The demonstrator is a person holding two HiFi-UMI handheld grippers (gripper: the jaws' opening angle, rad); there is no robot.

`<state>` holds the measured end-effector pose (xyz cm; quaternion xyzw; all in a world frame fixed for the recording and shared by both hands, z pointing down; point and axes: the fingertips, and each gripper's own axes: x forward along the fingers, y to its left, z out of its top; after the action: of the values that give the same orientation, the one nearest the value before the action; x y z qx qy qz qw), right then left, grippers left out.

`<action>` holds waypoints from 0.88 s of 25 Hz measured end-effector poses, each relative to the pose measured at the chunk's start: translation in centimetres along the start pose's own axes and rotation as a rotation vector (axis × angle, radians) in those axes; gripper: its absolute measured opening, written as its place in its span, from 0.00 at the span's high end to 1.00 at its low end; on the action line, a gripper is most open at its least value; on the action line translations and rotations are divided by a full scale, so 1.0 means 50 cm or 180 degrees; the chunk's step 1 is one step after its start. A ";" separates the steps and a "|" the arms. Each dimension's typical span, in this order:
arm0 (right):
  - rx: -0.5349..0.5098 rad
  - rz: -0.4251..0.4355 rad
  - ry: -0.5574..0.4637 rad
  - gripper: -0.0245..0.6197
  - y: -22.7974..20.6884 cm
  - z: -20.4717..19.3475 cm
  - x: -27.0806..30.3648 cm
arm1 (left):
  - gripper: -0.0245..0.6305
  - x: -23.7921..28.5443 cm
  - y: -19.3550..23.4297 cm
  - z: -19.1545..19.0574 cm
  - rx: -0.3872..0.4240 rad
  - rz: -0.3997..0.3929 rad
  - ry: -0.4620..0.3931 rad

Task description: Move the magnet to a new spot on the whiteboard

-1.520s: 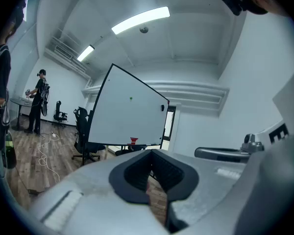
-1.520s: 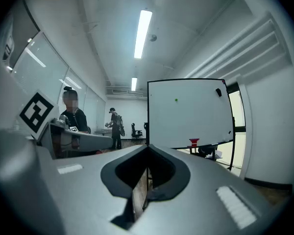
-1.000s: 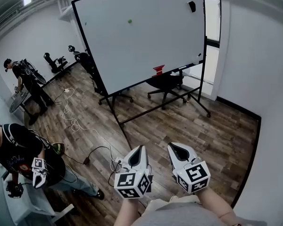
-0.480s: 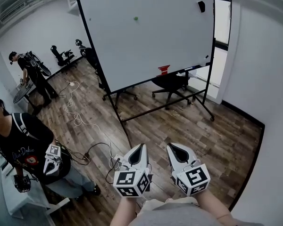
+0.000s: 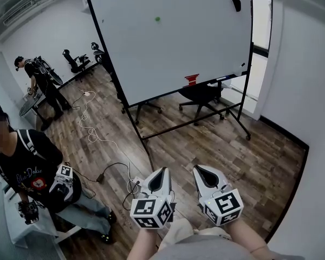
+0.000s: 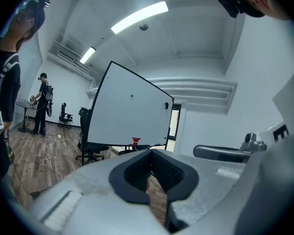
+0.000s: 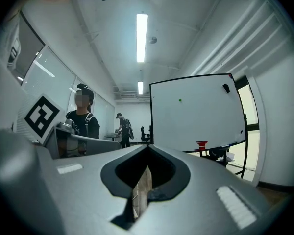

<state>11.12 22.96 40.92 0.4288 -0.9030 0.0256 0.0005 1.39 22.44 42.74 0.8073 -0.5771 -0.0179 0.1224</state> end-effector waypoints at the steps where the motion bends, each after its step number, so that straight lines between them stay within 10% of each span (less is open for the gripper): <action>1: 0.0019 0.0007 0.0005 0.97 -0.005 0.001 0.003 | 0.96 0.007 -0.001 0.001 0.0000 0.0006 0.0002; 22: 0.0031 -0.0126 0.0033 0.96 -0.183 0.008 0.160 | 0.96 0.246 0.038 0.041 0.0008 -0.0086 0.0011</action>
<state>13.16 10.98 41.15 0.4465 -0.8942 0.0322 0.0036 3.37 9.97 42.54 0.8151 -0.5660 -0.0174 0.1222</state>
